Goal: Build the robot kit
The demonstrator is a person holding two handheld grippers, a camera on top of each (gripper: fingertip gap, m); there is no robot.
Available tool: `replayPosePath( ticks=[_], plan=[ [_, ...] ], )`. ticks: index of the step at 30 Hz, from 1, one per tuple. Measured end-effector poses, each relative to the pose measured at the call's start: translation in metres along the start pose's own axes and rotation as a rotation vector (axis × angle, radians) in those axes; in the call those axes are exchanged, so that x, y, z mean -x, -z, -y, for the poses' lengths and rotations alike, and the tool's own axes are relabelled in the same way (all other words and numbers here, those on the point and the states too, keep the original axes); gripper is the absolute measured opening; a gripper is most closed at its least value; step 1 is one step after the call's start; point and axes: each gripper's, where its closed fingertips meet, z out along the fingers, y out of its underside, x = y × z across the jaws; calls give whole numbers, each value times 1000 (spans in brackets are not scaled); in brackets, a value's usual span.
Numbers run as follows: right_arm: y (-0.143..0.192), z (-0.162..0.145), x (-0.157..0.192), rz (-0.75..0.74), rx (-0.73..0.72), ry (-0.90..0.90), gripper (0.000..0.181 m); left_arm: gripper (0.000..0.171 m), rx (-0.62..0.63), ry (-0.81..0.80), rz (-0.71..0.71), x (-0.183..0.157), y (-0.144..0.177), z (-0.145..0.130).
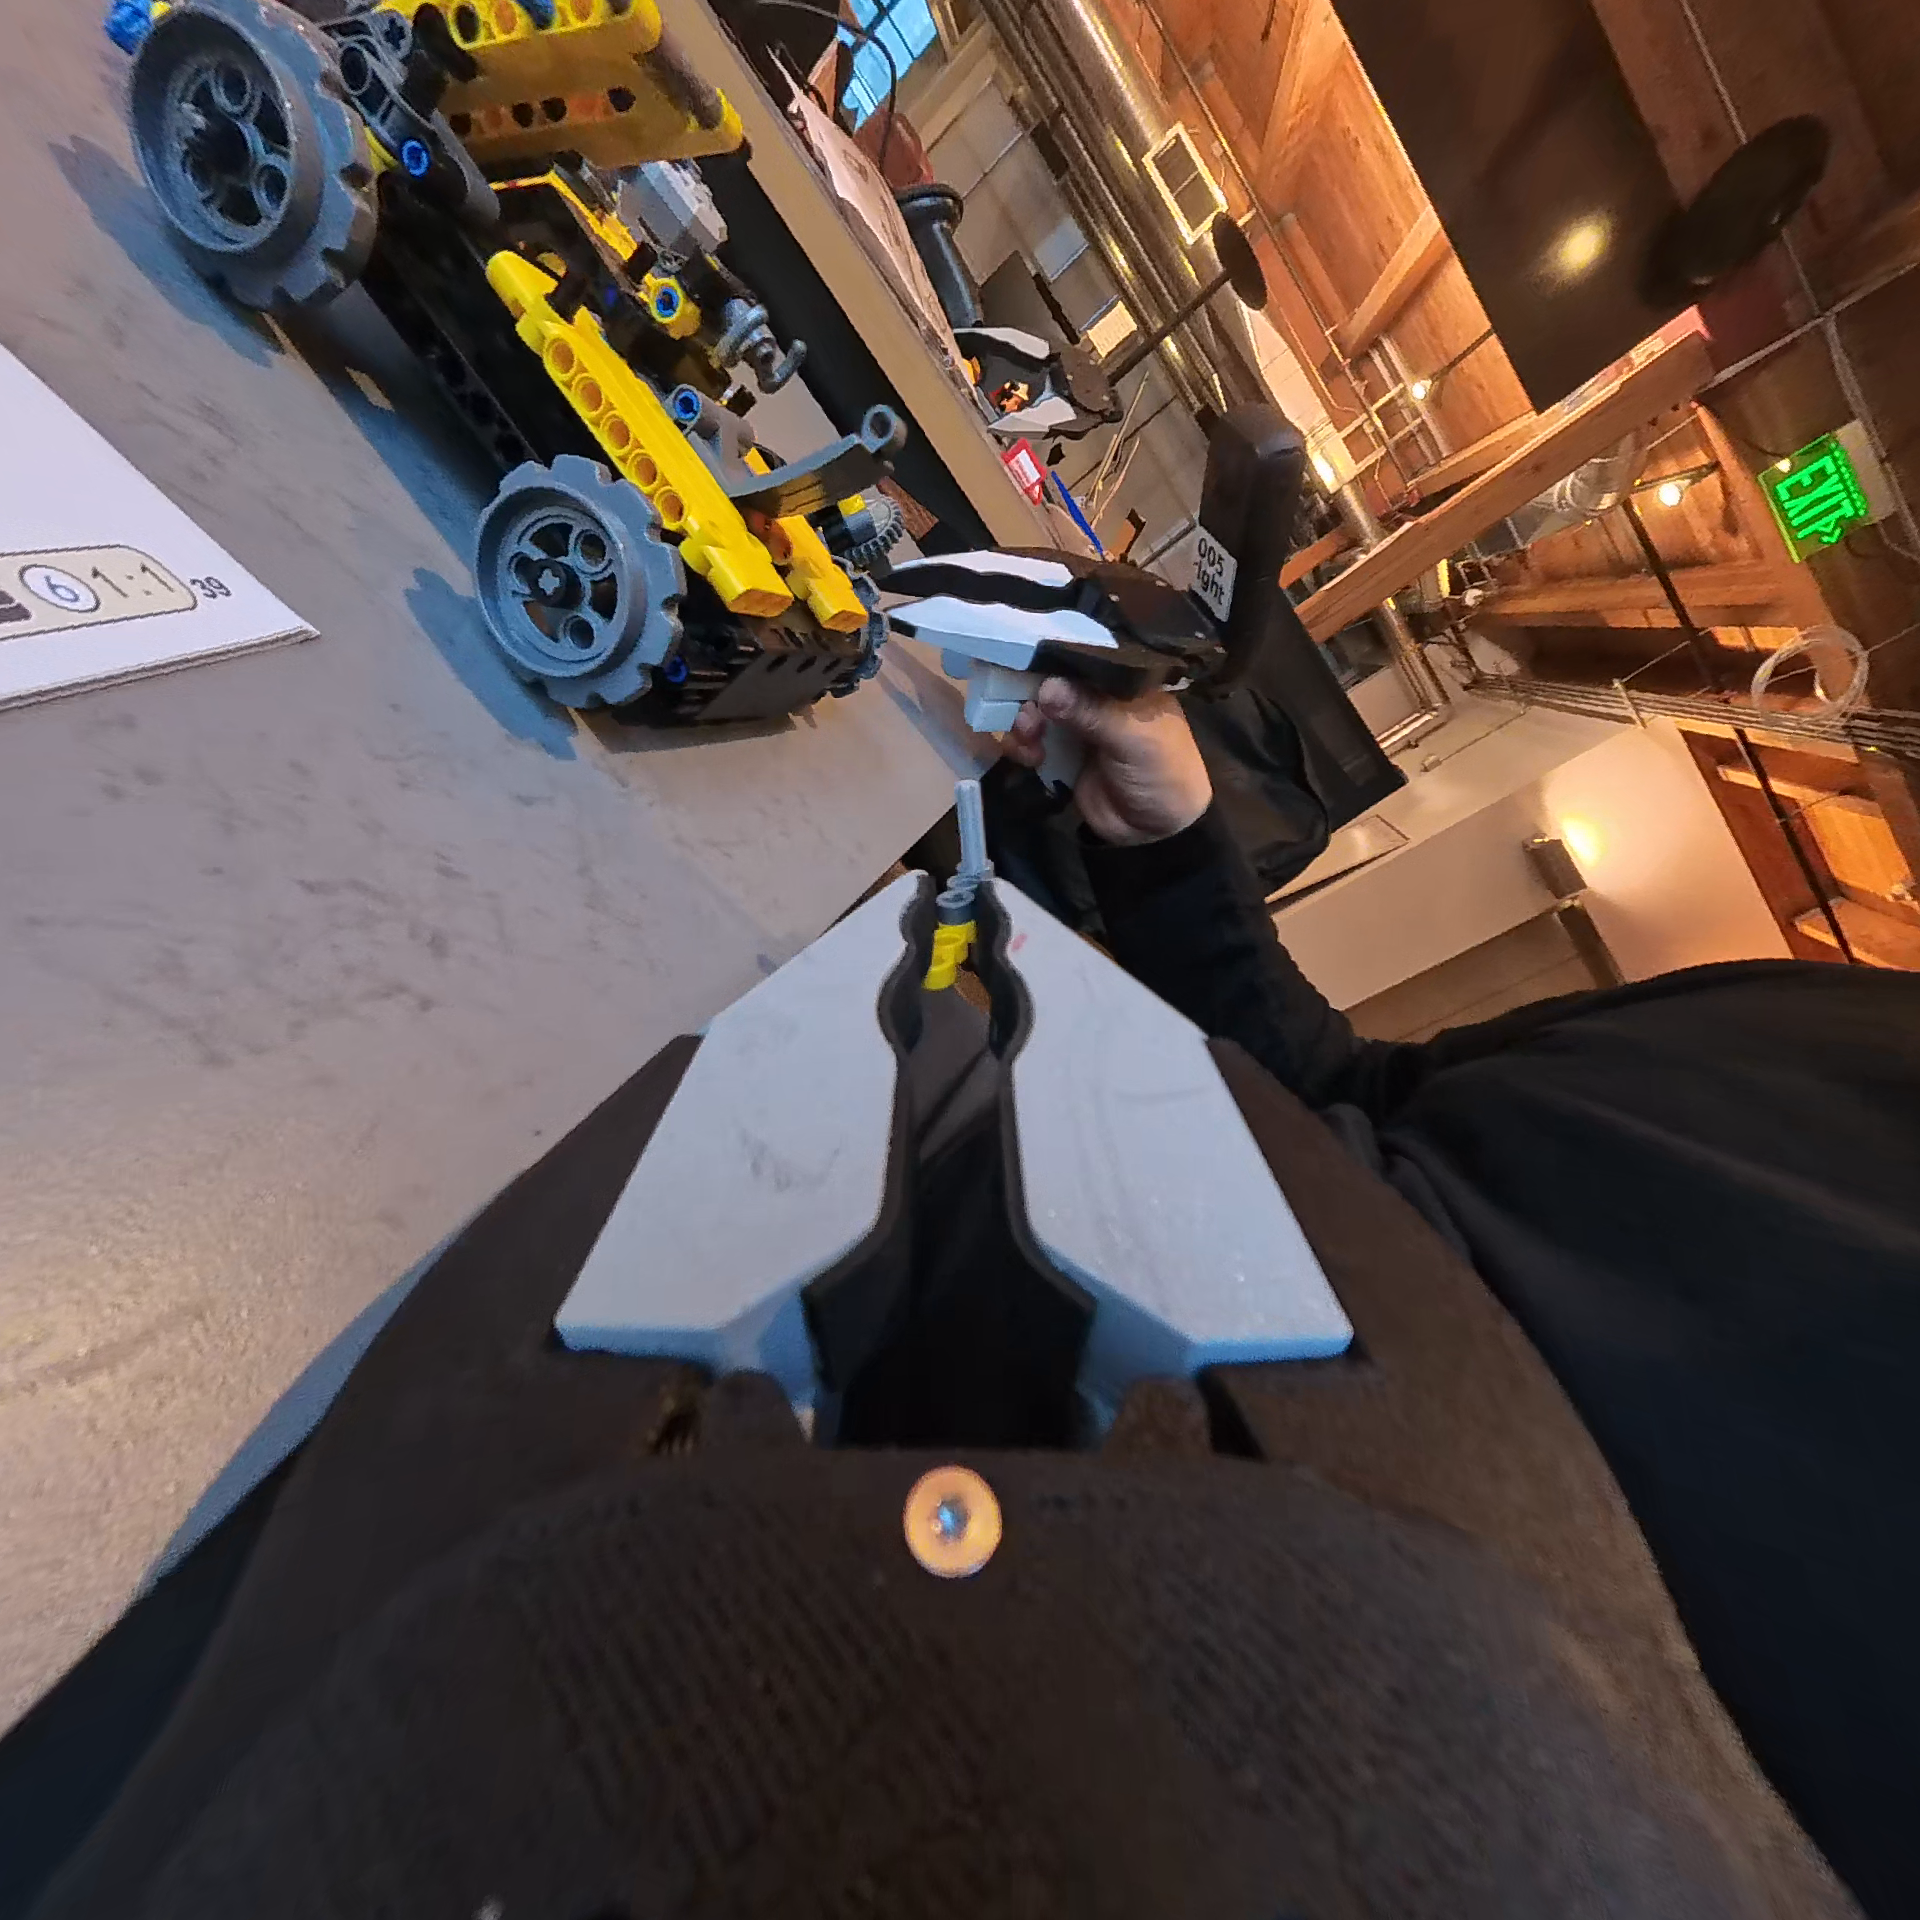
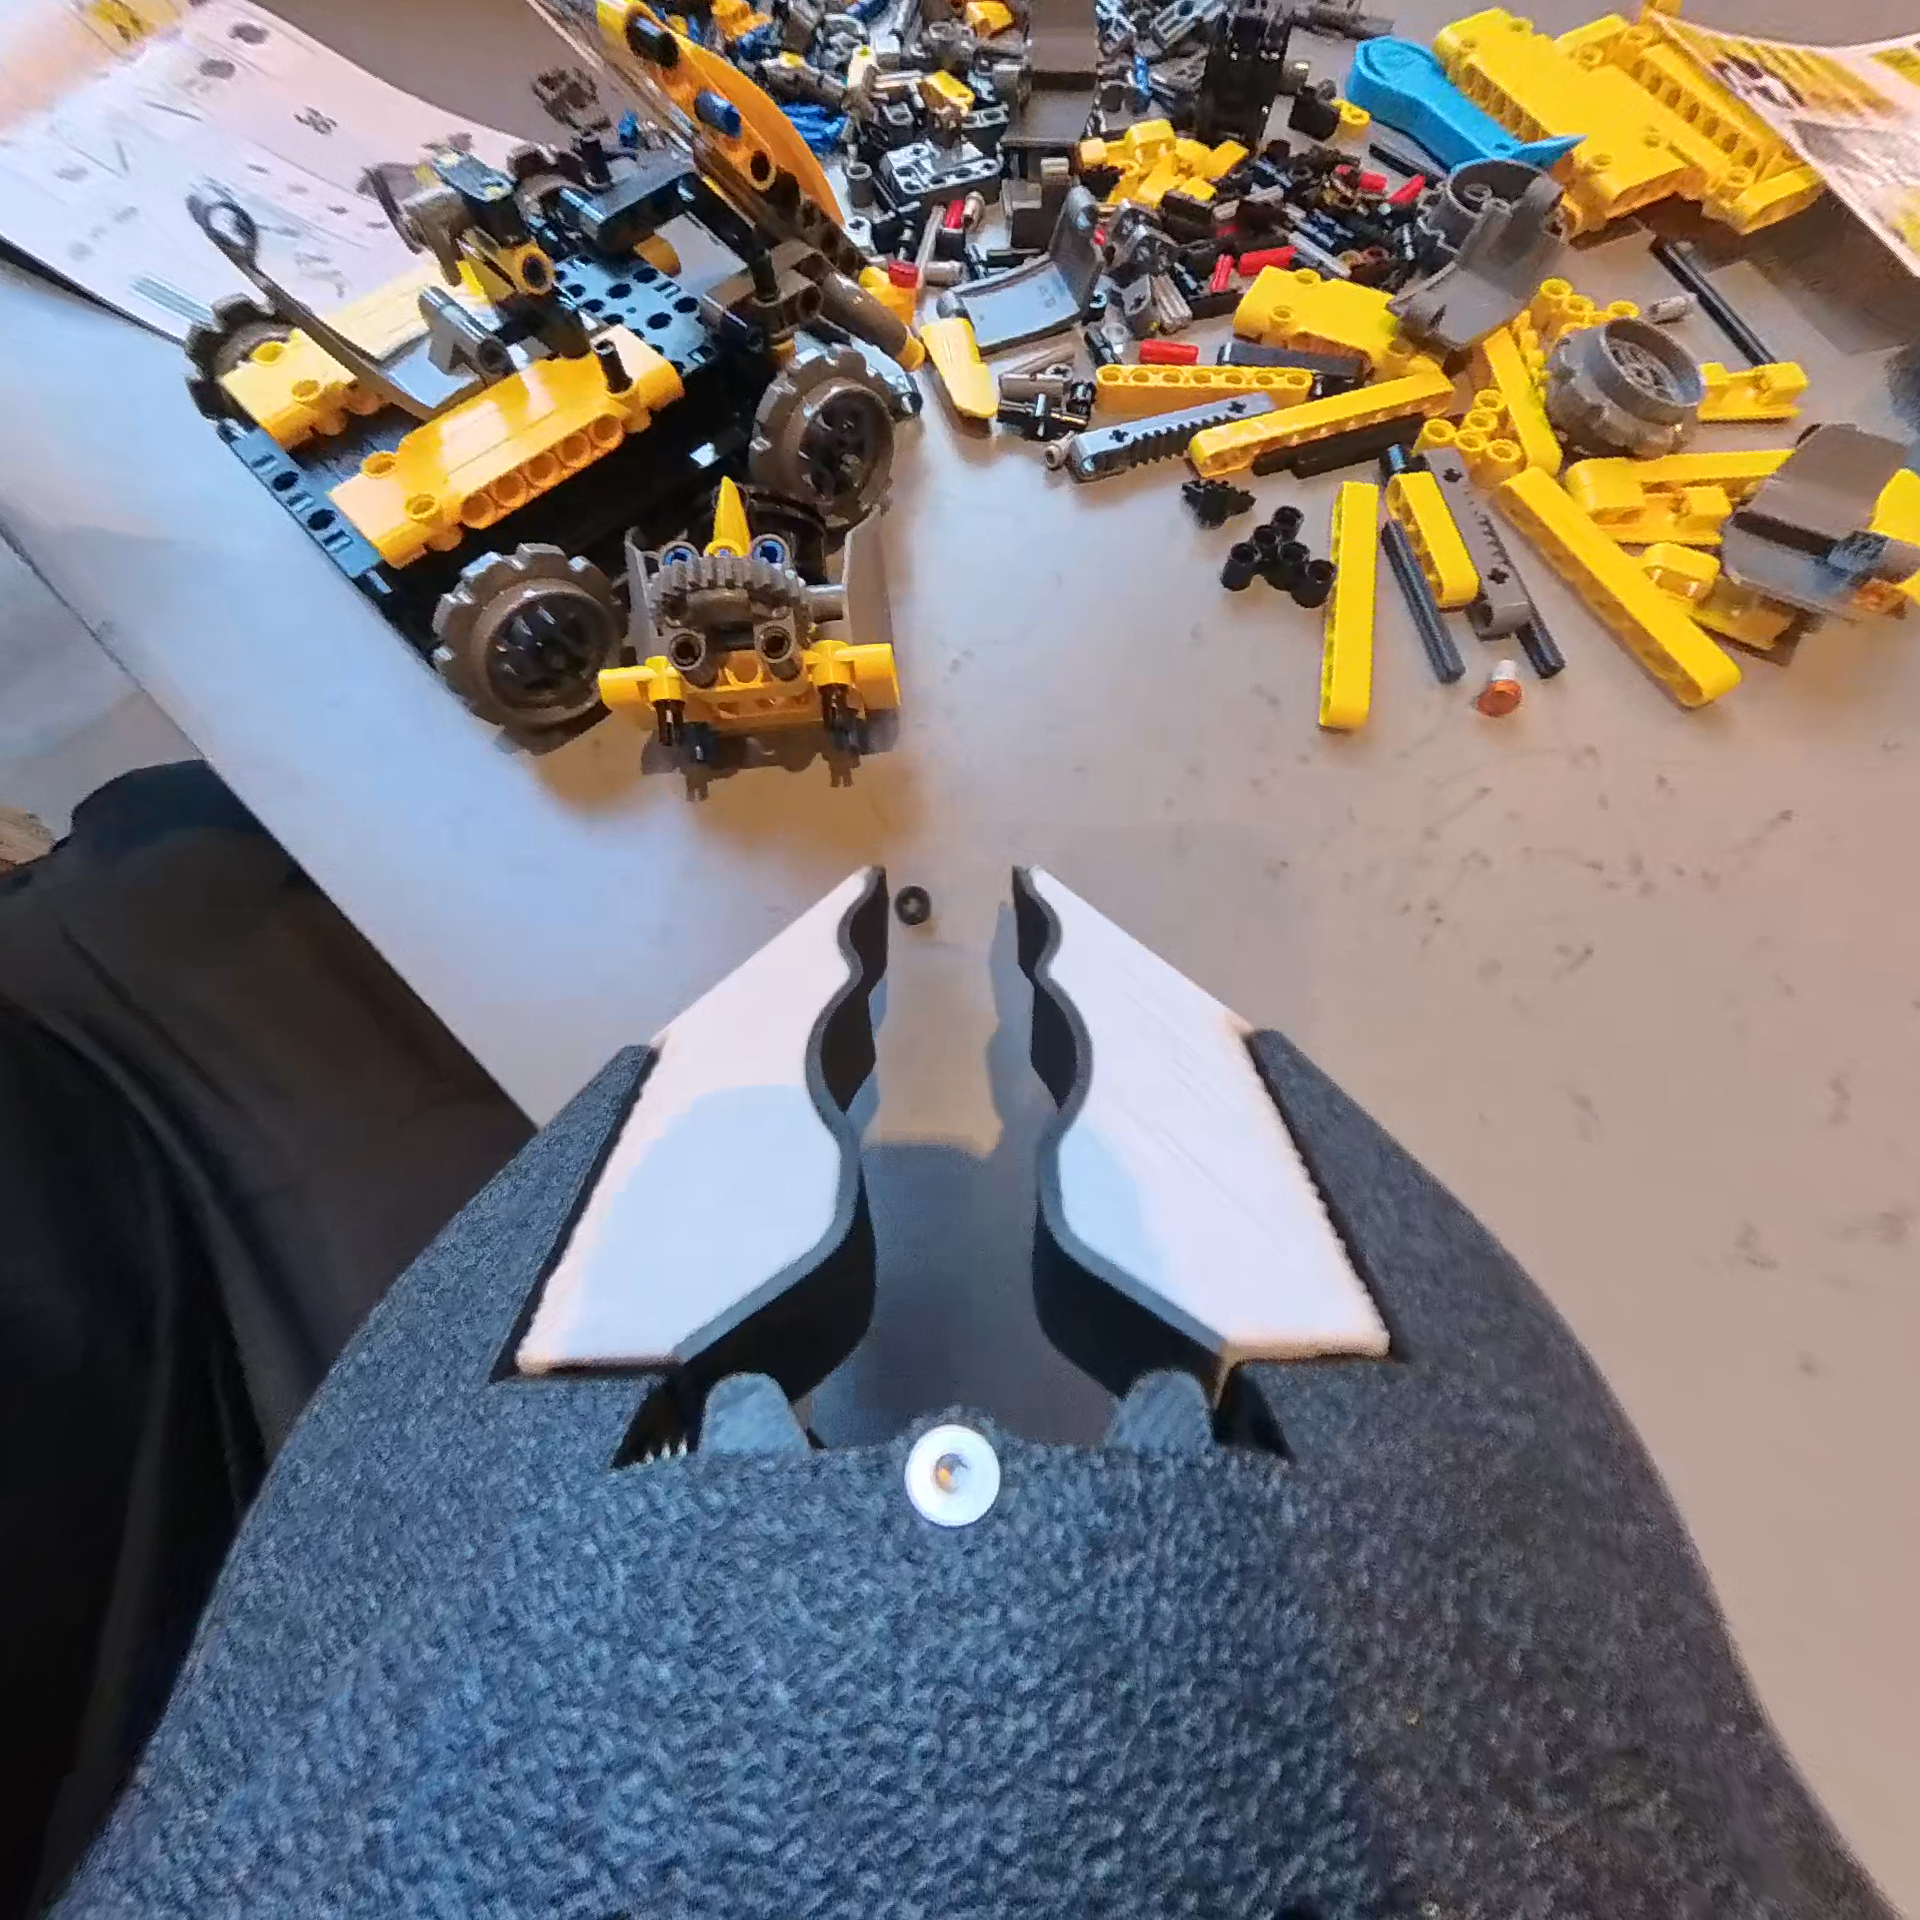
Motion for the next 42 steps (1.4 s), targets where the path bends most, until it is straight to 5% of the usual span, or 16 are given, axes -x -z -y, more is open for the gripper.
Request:
replayPosePath(
  ticks=[42],
  plan=[
    [-9, -11, 9, 124, 102, 59, 14, 5, 34, -32, 9, 0, -1, -5]
  ],
)
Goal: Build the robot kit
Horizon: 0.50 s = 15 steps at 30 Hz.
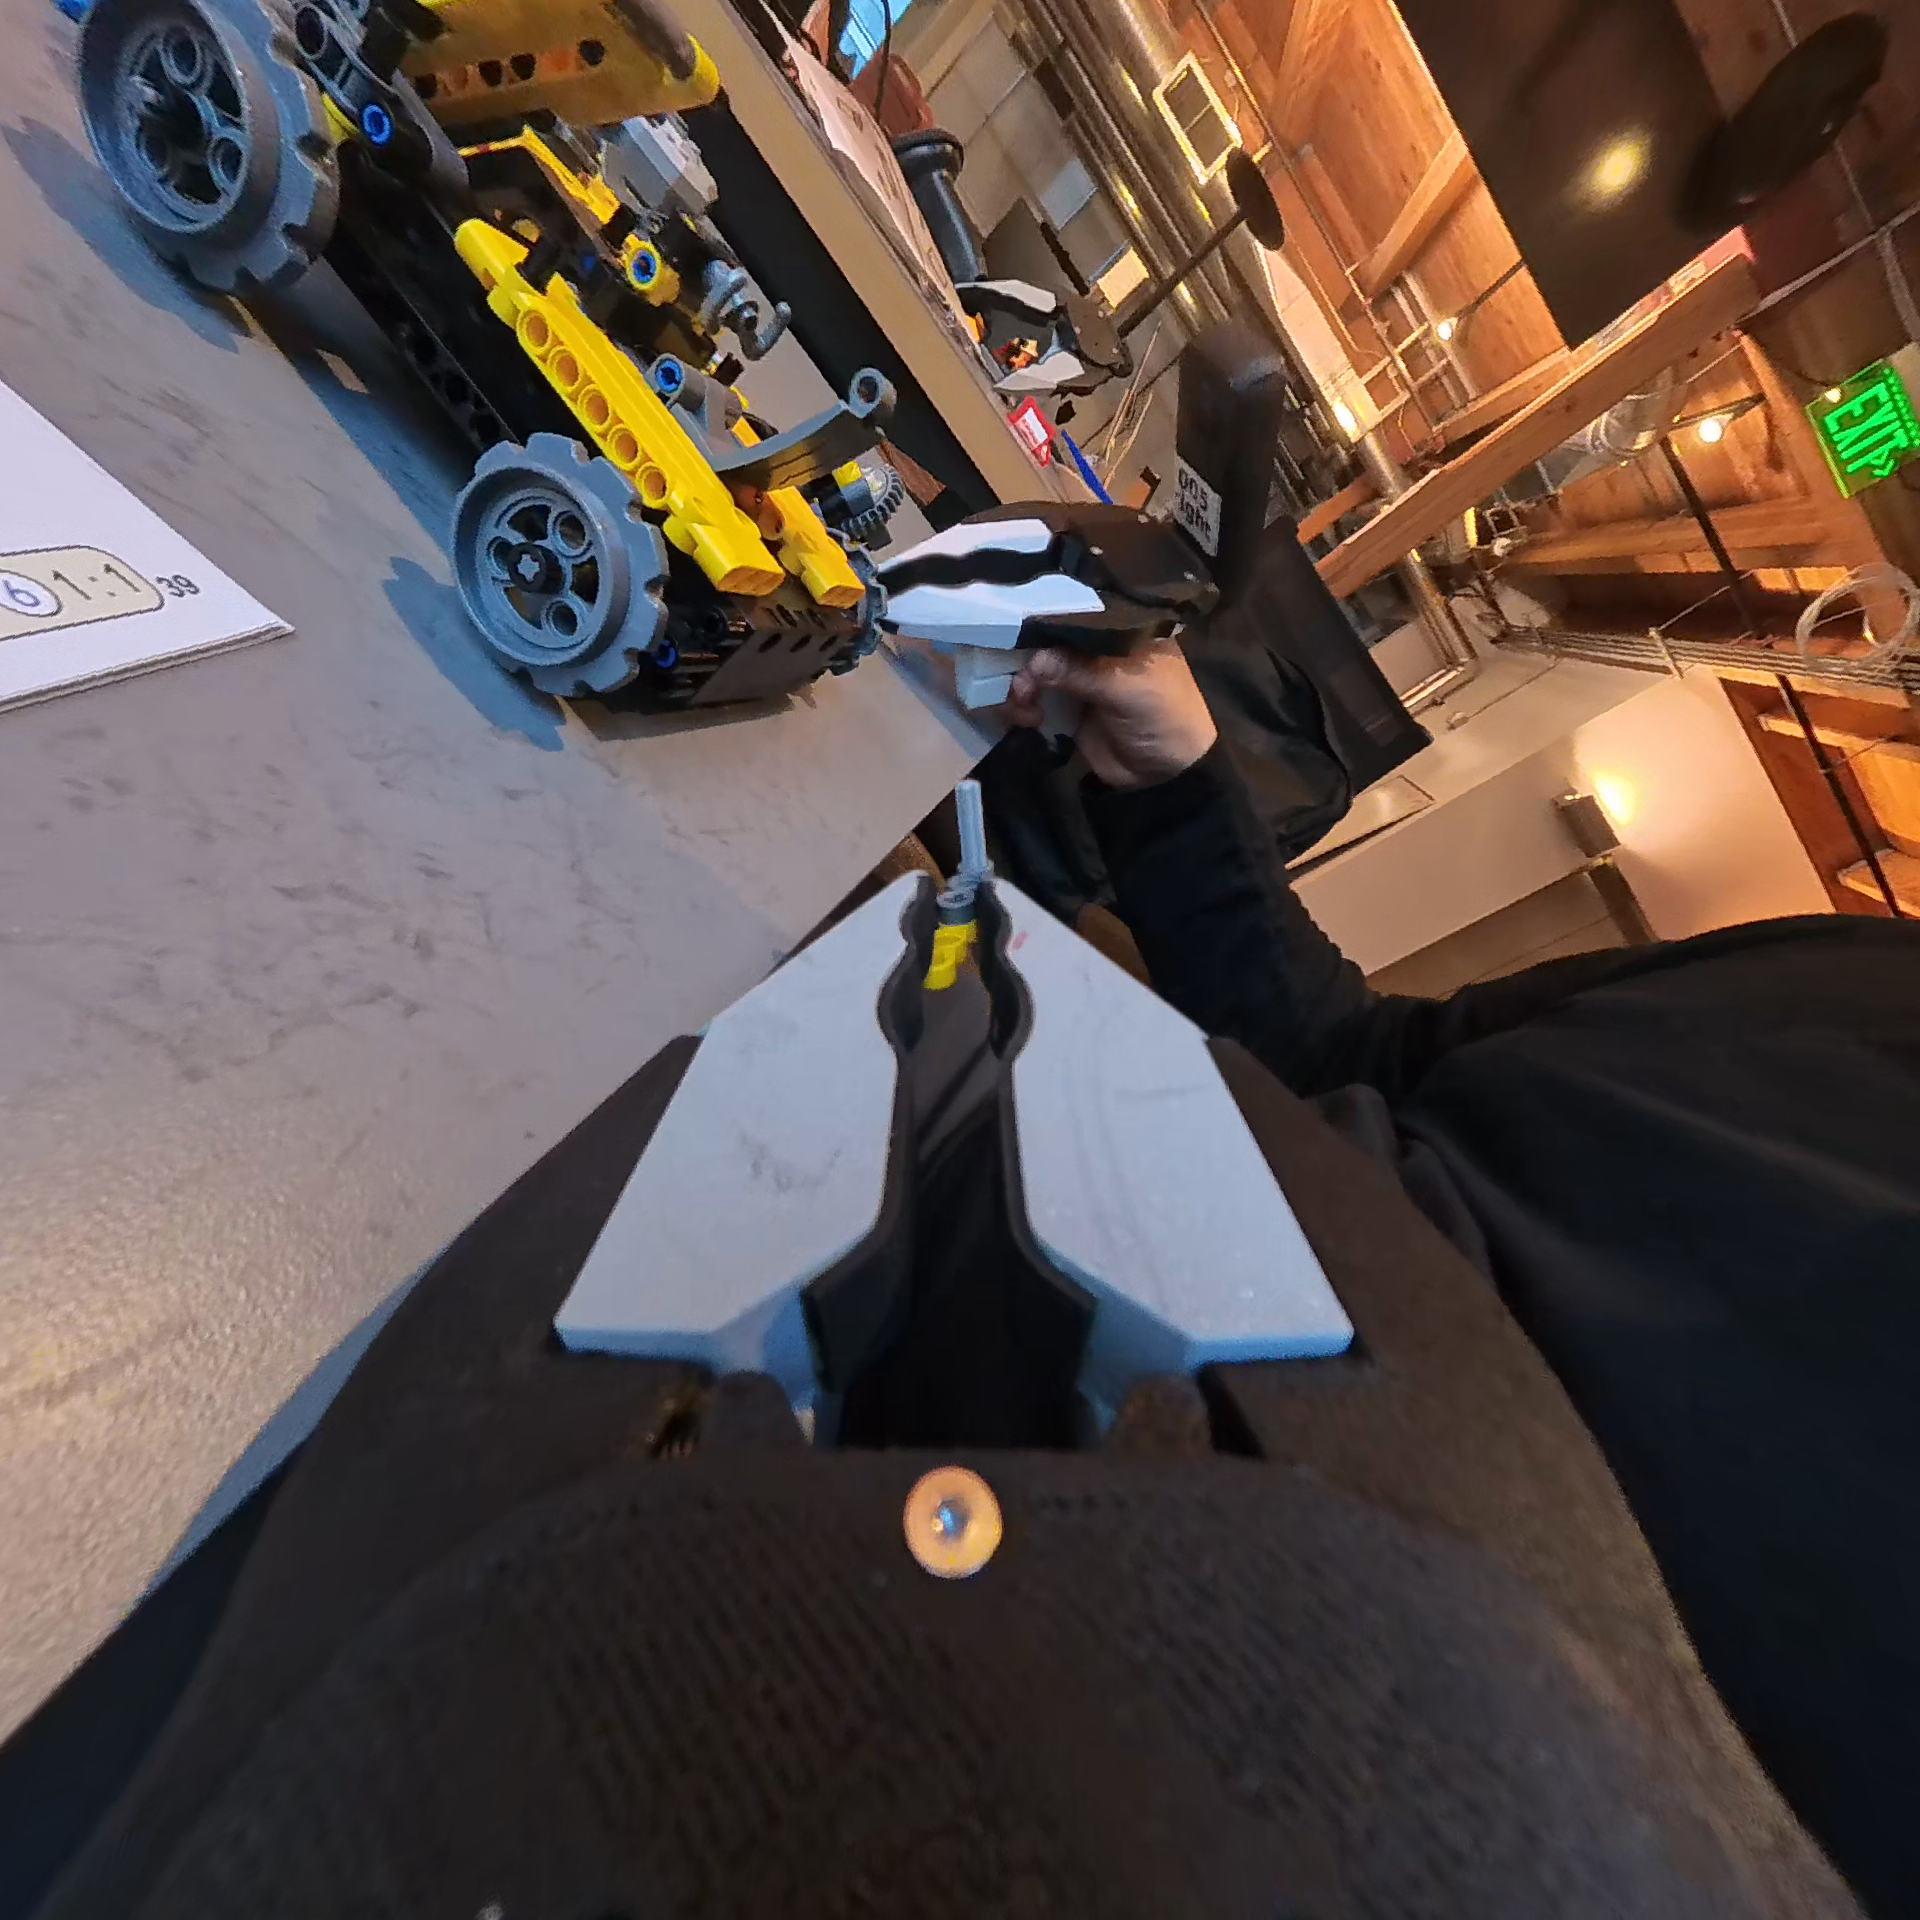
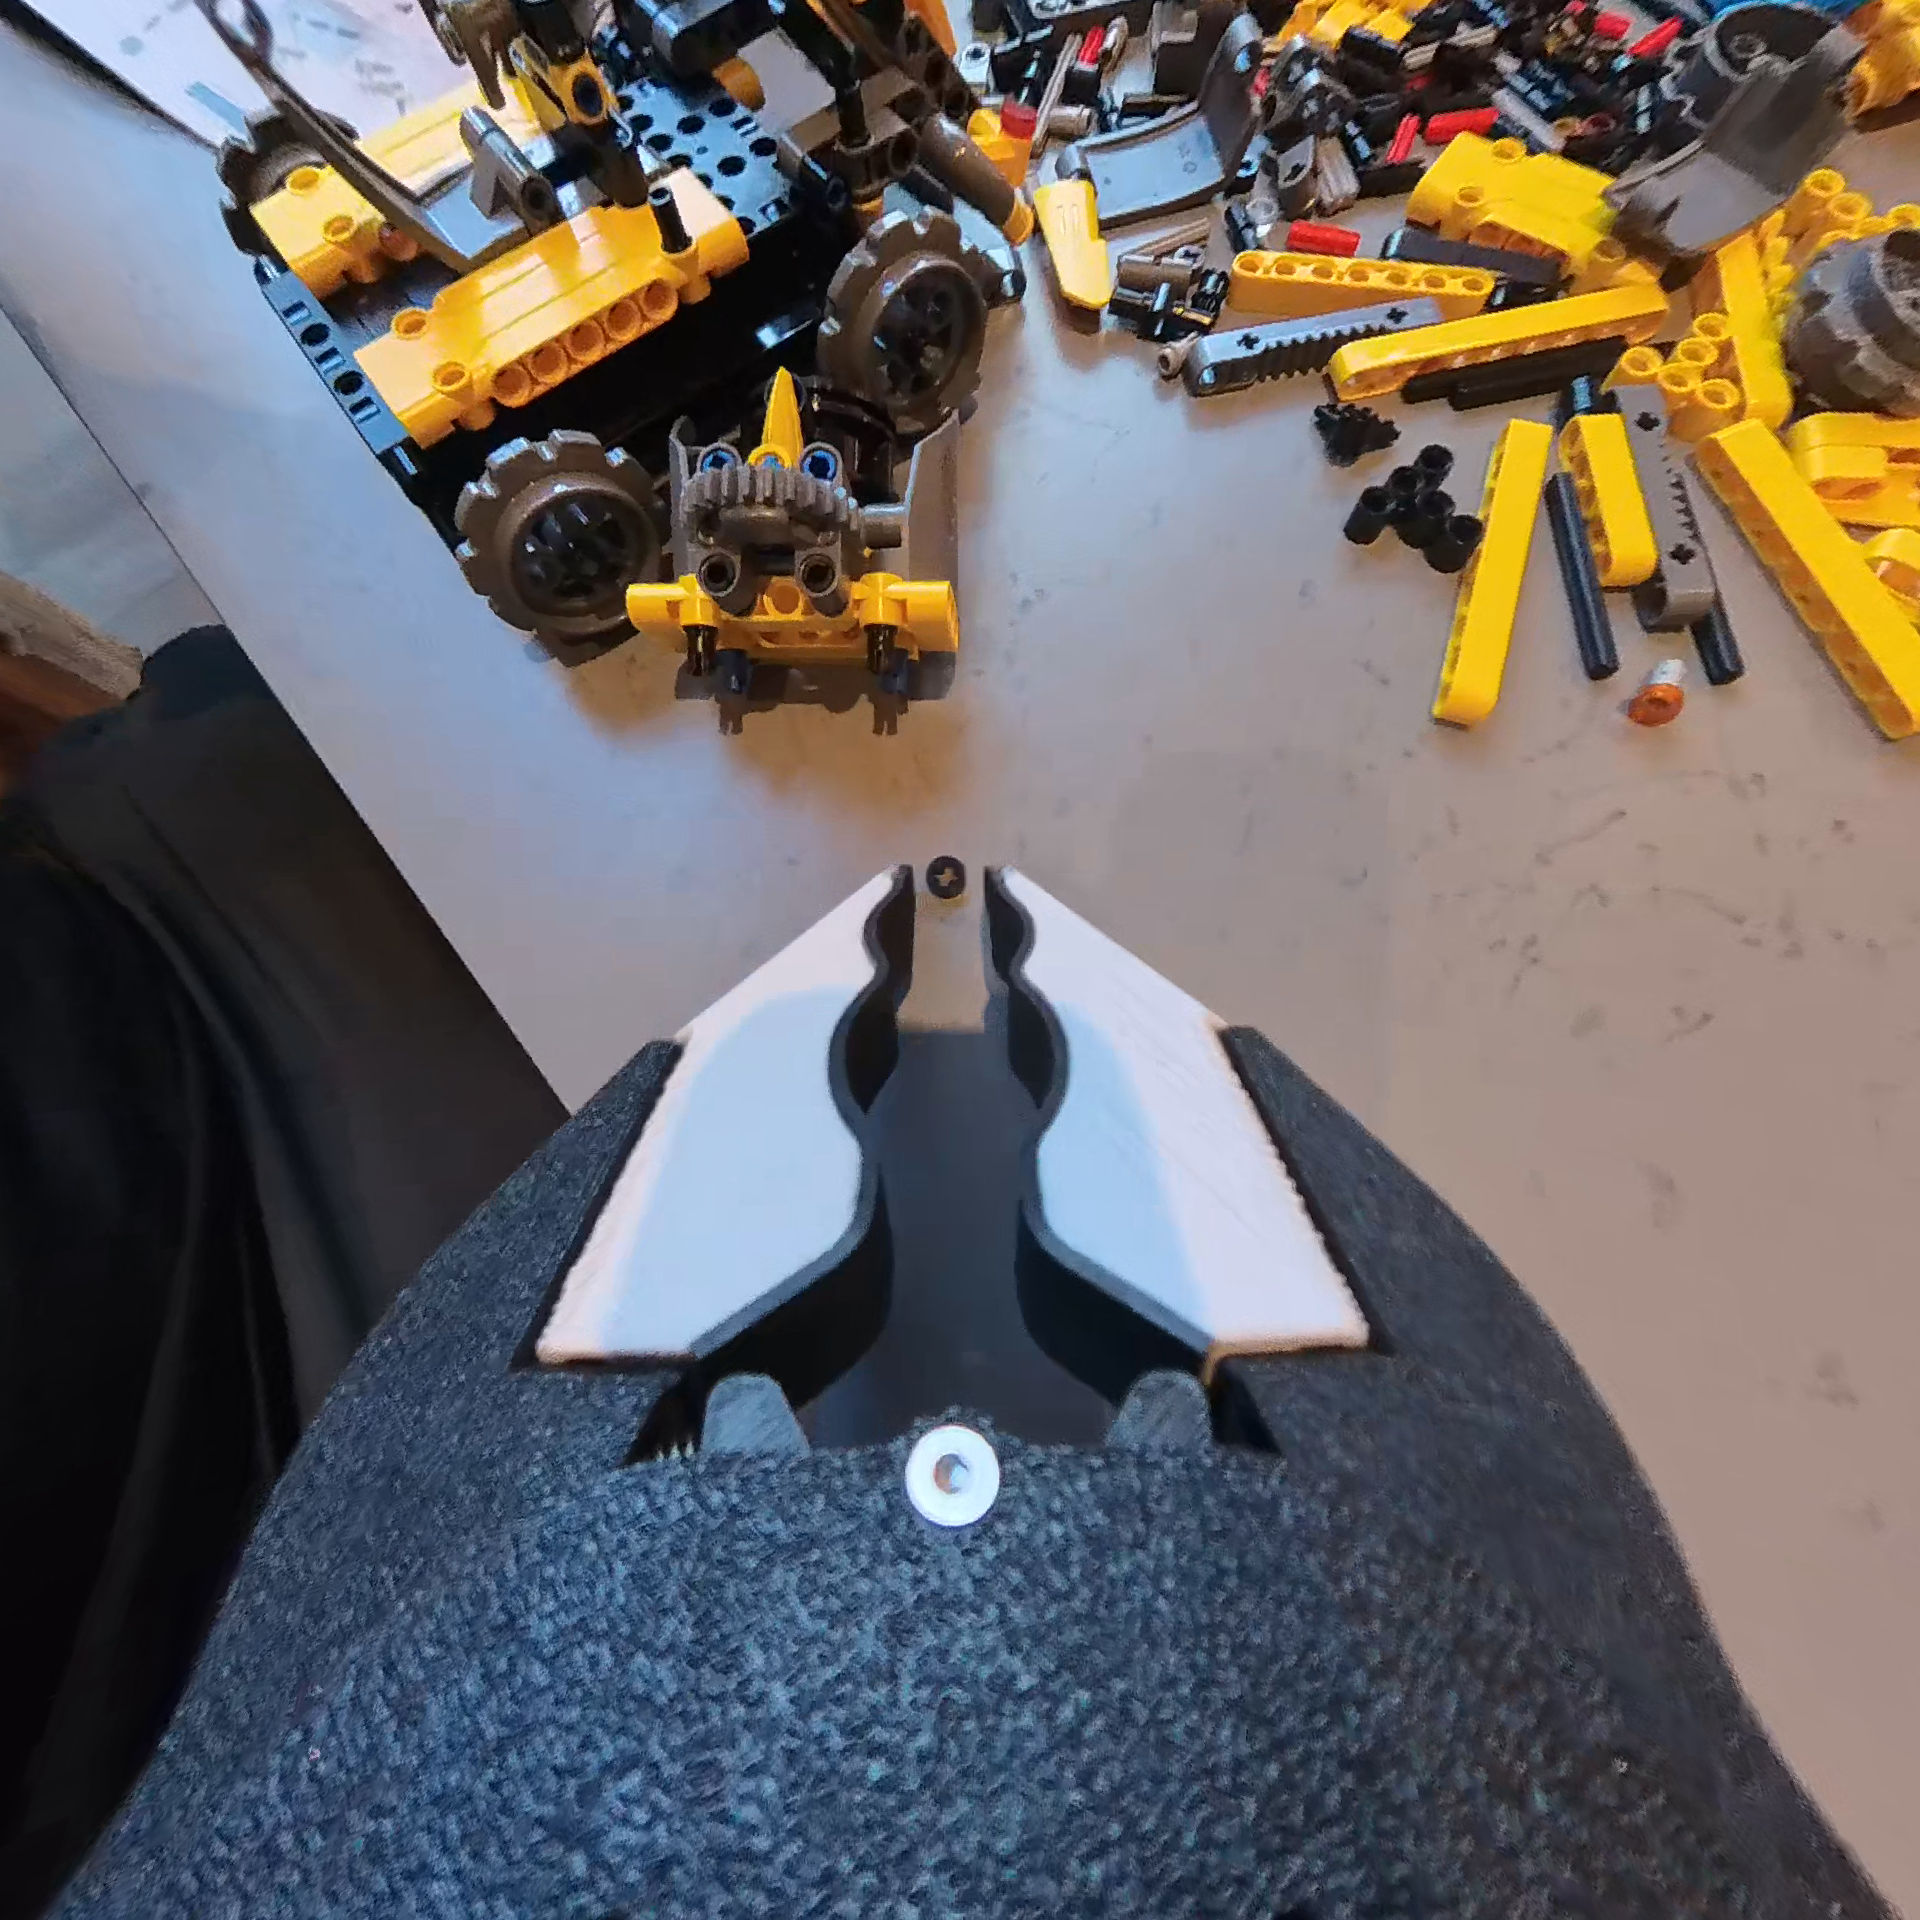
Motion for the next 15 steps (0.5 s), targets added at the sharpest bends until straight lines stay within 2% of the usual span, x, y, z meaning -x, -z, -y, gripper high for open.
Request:
replayPosePath(
  ticks=[5, 15],
  plan=[
    [0, 0, 1, 28, 4, -14, 7, 5, 35, -17, -6, -2, -4, -6],
    [-4, 3, 12, 61, 6, 6, 7, 5, 83, -50, -1, -4, -9, -15]
  ],
)
